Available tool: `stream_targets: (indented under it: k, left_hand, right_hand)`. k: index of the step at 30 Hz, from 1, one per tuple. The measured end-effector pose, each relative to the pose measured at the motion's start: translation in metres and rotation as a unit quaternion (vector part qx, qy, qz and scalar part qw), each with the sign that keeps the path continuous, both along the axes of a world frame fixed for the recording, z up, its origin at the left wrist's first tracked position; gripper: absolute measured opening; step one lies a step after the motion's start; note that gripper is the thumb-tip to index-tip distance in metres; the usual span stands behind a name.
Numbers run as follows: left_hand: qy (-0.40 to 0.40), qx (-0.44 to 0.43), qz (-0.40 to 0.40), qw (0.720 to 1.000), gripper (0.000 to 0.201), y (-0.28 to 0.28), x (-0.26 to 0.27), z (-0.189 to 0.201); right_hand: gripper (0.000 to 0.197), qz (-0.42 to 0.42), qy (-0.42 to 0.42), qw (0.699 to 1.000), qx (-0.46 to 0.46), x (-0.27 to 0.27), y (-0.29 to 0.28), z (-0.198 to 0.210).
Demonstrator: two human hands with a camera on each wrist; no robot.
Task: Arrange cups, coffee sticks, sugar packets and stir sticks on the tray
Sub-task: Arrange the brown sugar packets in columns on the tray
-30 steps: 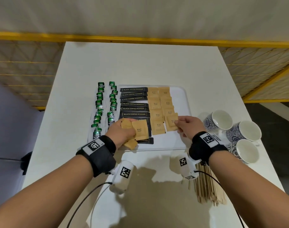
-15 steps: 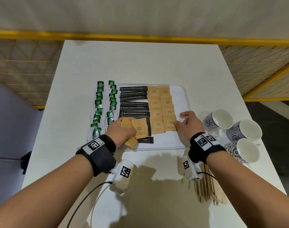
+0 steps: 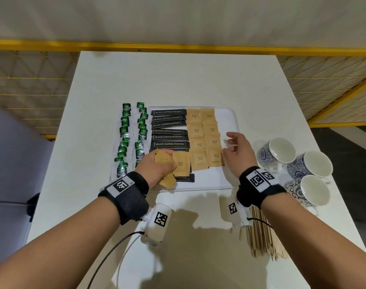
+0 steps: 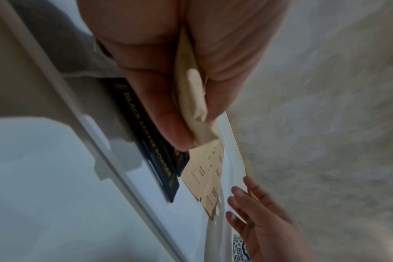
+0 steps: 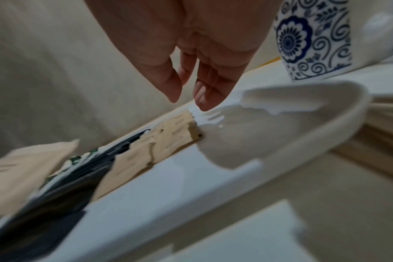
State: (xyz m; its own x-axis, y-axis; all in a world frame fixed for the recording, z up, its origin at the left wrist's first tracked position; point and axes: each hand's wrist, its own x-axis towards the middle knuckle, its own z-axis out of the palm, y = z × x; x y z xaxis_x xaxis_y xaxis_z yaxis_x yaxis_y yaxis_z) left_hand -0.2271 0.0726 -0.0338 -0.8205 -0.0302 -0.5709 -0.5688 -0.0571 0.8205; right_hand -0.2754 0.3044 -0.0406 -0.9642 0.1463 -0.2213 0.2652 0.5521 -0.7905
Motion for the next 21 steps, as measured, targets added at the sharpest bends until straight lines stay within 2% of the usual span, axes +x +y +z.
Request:
stream_targets:
  k: [2, 5, 7, 9, 11, 13, 16, 18, 21]
  left_hand:
    - [0.004, 0.006, -0.006, 1.0, 0.029, 0.001, 0.001, 0.0]
    - [0.006, 0.012, -0.019, 1.0, 0.027, 0.004, 0.002, 0.0]
    - [0.012, 0.016, -0.029, 0.999, 0.027, 0.006, 0.003, 0.001]
    - [0.018, 0.012, -0.037, 0.999, 0.026, 0.008, 0.003, 0.003]
    - [0.022, 0.005, -0.044, 0.999, 0.026, 0.009, 0.003, 0.004]
    - [0.021, 0.001, -0.052, 0.998, 0.027, 0.009, 0.004, 0.004]
    - [0.007, 0.01, -0.061, 0.998, 0.035, 0.008, 0.007, 0.003]
    - [0.002, 0.011, -0.071, 0.997, 0.038, 0.01, 0.009, 0.004]
    - [0.004, -0.004, -0.046, 0.999, 0.035, 0.01, 0.009, 0.002]
  right_hand:
    - [0.032, 0.048, 0.014, 0.998, -0.032, 0.01, -0.008, 0.003]
    - [0.026, 0.145, -0.02, 0.987, -0.06, 0.028, -0.026, 0.005]
    - [0.036, 0.17, -0.043, 0.981, -0.079, 0.035, -0.036, 0.008]
    - [0.047, 0.209, -0.049, 0.975, -0.054, 0.038, -0.043, 0.011]
    - [0.048, 0.234, -0.042, 0.971, -0.028, 0.041, -0.046, 0.013]
    - [0.037, 0.202, -0.059, 0.975, -0.066, 0.041, -0.045, 0.011]
    - [0.019, 0.087, -0.121, 0.967, -0.207, 0.04, -0.042, 0.01]
    - [0.017, 0.026, -0.144, 0.952, -0.268, 0.042, -0.04, 0.012]
    - [0.021, 0.03, -0.162, 0.949, -0.268, 0.047, -0.037, 0.008]
